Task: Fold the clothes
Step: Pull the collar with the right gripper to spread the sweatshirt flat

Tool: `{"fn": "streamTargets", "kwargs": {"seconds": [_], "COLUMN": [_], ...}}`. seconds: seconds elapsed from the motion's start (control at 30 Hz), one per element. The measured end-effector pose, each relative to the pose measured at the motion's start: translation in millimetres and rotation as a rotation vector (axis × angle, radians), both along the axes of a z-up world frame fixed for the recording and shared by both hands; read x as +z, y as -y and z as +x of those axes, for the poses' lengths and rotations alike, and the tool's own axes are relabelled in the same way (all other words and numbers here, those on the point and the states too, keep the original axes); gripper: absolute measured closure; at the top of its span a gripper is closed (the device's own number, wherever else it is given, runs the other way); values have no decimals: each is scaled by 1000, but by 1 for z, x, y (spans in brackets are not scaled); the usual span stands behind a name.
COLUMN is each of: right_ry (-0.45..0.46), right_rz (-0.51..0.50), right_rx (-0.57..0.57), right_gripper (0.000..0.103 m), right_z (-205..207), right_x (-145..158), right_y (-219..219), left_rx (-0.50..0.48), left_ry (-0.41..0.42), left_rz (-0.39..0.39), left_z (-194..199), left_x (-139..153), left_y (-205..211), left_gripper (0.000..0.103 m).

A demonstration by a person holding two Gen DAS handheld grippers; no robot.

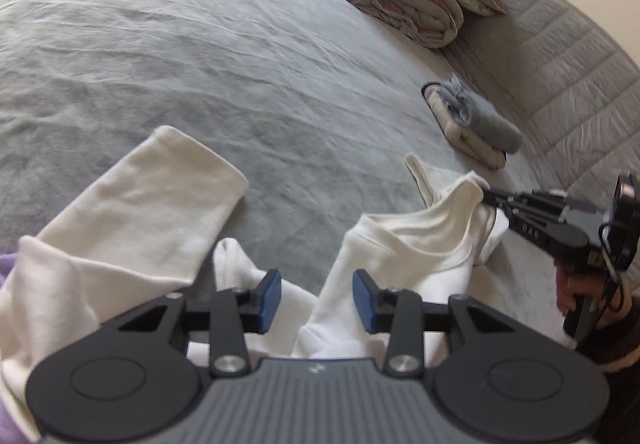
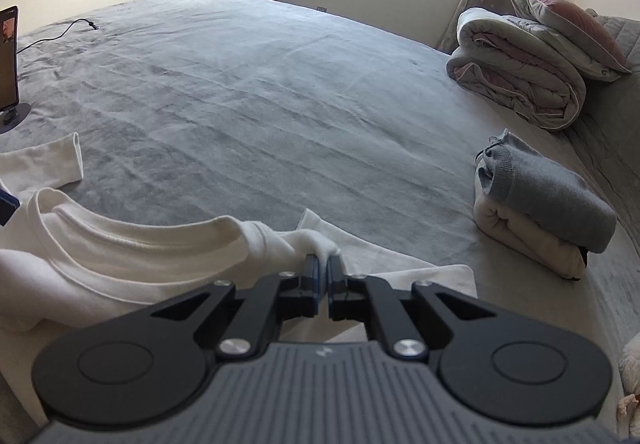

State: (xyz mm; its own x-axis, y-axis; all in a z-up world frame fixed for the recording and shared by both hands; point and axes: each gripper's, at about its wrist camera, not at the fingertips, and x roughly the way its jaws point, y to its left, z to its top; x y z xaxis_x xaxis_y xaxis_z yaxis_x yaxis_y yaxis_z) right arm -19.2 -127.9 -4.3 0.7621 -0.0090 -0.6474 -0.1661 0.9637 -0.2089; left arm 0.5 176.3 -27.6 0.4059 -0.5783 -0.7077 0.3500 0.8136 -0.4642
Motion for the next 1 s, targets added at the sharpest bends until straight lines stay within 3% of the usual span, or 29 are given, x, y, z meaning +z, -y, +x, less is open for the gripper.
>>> {"fn": "streamTargets", "kwargs": {"seconds": [0.1,0.2,0.27,0.33,0.73,0.9,1.0], "right_ry": [-9,-19,-24,-26,-28,-30,-41], "right_rz": [8,18,31,43,57,59,59], "right_rx": [-5,-10,-14,-20,-25,-26,-23], "right_gripper": [98,98,98,98,98,98,98], "right_z": [2,4,6,7,8,9,10], "right_x": [-2,-4,-6,-6,-6,-7,-9], "right_y": [2,4,5,6,9,9,9], "left_rx": [-15,-23,-21,-5,172,177,150], "left_ry": [1,-2,-48,-107,-316,-350,-349], "left_rz": [24,13,-46,-112,-413,-516,-558], "left_z": [3,6,10,13,24,21,18], "left_x": [-6,-12,-17,-24,-51,-51,-46], "left_y": [9,14,14,11,-20,-21,-17], "left_gripper": [65,75,89,93,90,79,68]}}
